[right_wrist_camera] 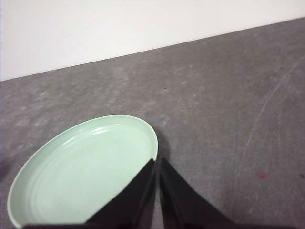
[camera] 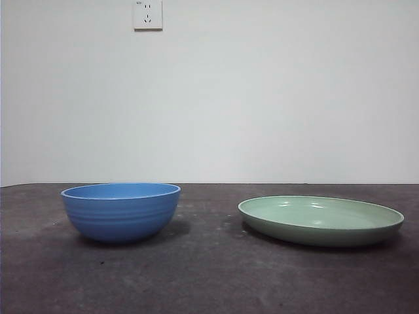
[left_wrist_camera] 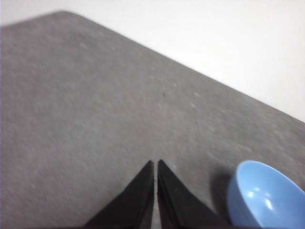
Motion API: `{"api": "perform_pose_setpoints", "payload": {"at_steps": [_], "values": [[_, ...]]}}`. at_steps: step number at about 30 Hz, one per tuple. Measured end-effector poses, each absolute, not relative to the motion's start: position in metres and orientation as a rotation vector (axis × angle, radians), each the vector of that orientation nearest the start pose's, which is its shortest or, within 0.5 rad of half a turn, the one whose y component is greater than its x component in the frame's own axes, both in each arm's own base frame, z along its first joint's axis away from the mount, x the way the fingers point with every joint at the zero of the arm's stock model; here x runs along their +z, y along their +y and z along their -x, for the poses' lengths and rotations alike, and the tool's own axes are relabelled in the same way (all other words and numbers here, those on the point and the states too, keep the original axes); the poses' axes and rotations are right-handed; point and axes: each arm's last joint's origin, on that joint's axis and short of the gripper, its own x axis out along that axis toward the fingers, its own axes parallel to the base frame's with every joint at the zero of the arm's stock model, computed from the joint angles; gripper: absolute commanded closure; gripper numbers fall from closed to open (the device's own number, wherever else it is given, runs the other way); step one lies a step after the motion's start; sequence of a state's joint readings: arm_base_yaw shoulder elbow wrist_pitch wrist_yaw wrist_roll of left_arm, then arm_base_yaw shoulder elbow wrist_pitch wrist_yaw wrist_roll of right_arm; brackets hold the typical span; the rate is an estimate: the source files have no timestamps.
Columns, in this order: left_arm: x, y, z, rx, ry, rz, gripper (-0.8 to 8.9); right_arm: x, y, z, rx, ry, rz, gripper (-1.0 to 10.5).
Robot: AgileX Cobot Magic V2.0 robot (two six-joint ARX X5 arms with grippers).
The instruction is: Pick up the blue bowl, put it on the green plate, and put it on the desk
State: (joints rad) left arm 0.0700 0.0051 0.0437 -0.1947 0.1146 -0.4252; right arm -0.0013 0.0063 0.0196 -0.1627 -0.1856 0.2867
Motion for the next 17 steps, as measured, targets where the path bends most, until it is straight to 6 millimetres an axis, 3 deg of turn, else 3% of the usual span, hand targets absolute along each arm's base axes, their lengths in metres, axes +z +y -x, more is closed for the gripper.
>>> {"api": "perform_pose_setpoints", "payload": {"at_steps": [3, 10, 17], "values": [[0.168, 0.003, -0.092, -0.027, 0.151, 0.461, 8.01, 0.162, 0.005, -0.094, 0.16, 0.163, -0.32, 9.4], [0.215, 0.002, -0.081, -0.058, 0.054, 0.485, 8.01, 0.208, 0.005, -0.083, 0.181, 0.027, -0.32, 9.4], [0.26, 0.0, -0.076, -0.104, 0.084, 0.448, 8.01, 0.25, 0.005, -0.075, 0.18, 0.032, -0.314, 9.4]]}}
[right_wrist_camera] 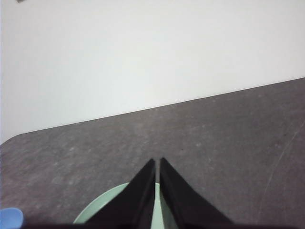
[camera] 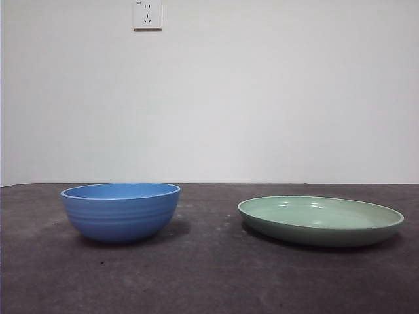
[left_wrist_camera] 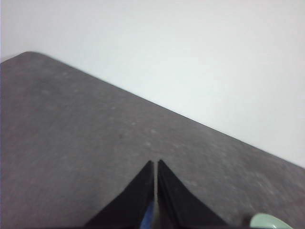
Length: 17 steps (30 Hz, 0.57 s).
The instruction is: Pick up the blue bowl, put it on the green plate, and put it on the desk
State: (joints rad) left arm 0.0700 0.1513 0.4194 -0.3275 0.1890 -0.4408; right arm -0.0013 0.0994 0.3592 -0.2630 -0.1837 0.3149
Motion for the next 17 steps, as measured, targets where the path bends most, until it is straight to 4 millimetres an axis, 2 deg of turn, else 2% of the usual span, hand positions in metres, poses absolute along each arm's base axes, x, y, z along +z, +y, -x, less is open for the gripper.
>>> {"api": "perform_pose_setpoints", "payload": {"at_steps": [5, 11, 17], "values": [[0.29, -0.003, -0.081, -0.197, 0.18, 0.373, 8.01, 0.28, 0.006, -0.076, 0.193, 0.12, -0.285, 9.4], [0.31, -0.005, -0.096, -0.315, 0.322, 0.319, 8.01, 0.306, 0.009, -0.085, 0.298, 0.334, -0.202, 9.4], [0.327, -0.011, -0.106, -0.455, 0.457, 0.28, 8.01, 0.323, 0.012, -0.098, 0.431, 0.532, -0.131, 9.4]]}}
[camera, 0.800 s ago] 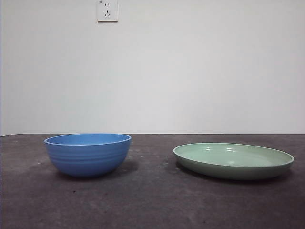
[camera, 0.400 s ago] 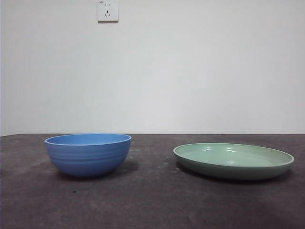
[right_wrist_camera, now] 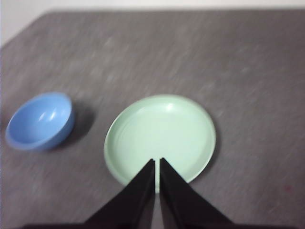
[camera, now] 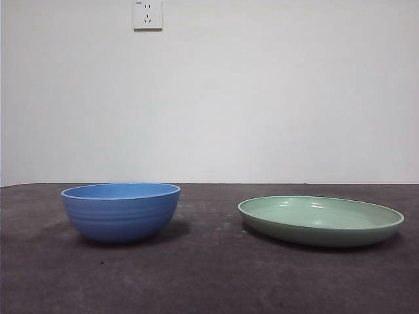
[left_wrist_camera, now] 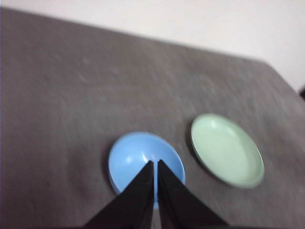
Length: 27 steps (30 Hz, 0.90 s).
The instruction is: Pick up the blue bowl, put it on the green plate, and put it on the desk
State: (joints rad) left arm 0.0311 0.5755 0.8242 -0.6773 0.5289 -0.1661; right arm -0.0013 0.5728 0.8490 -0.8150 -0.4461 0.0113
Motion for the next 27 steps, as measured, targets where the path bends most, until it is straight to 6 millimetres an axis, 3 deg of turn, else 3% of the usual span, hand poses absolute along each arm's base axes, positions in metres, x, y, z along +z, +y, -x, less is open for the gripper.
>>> {"api": "perform_pose_setpoints", "payload": {"at_steps": [6, 11, 20, 24, 27], "values": [[0.327, -0.021, -0.115, -0.567, 0.655, 0.219, 8.01, 0.331, 0.016, -0.108, 0.532, 0.657, -0.099, 9.4], [0.321, -0.03, -0.113, -0.653, 0.756, 0.165, 8.01, 0.325, 0.025, -0.107, 0.644, 0.762, -0.081, 9.4], [0.319, -0.035, -0.111, -0.699, 0.77, 0.127, 7.92, 0.323, 0.033, -0.104, 0.728, 0.793, -0.04, 9.4], [0.319, -0.035, -0.111, -0.699, 0.77, 0.127, 7.09, 0.323, 0.033, -0.104, 0.728, 0.793, -0.04, 9.0], [0.319, -0.035, -0.111, -0.699, 0.77, 0.127, 5.4, 0.323, 0.033, -0.104, 0.728, 0.793, -0.041, 6.8]]}}
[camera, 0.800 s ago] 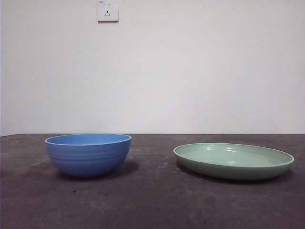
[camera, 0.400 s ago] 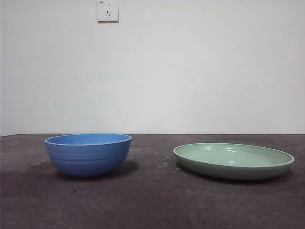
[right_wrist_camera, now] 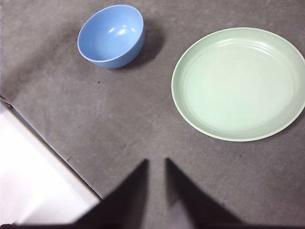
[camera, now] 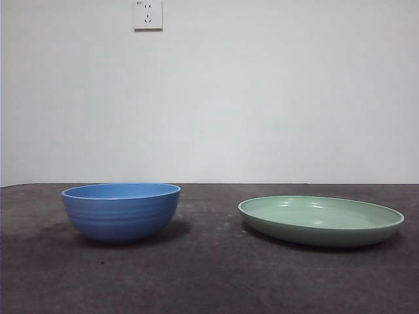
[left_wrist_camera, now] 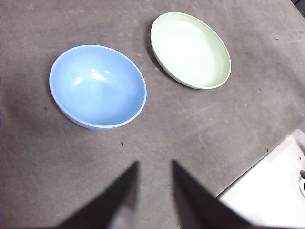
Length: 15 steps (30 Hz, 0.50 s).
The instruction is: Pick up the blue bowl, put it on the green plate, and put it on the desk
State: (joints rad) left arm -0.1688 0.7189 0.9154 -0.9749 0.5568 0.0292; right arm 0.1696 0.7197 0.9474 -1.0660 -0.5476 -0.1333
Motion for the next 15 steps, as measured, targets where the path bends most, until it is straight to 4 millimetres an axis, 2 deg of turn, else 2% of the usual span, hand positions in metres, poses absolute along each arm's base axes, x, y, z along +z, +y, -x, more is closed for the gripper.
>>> {"api": "perform_pose_setpoints", "payload": {"at_steps": [2, 4, 15], "values": [[0.3192, -0.0345, -0.1114, -0.699, 0.77, 0.127, 4.45, 0.3225, 0.0332, -0.1043, 0.727, 0.793, -0.042, 5.7], [0.3192, -0.0345, -0.1115, -0.699, 0.769, 0.127, 4.02, 0.3225, 0.0332, -0.1043, 0.726, 0.794, -0.044, 5.6], [0.3195, -0.0346, -0.1119, -0.699, 0.765, 0.126, 4.04, 0.3225, 0.0332, -0.1043, 0.725, 0.795, -0.046, 5.6]]}}
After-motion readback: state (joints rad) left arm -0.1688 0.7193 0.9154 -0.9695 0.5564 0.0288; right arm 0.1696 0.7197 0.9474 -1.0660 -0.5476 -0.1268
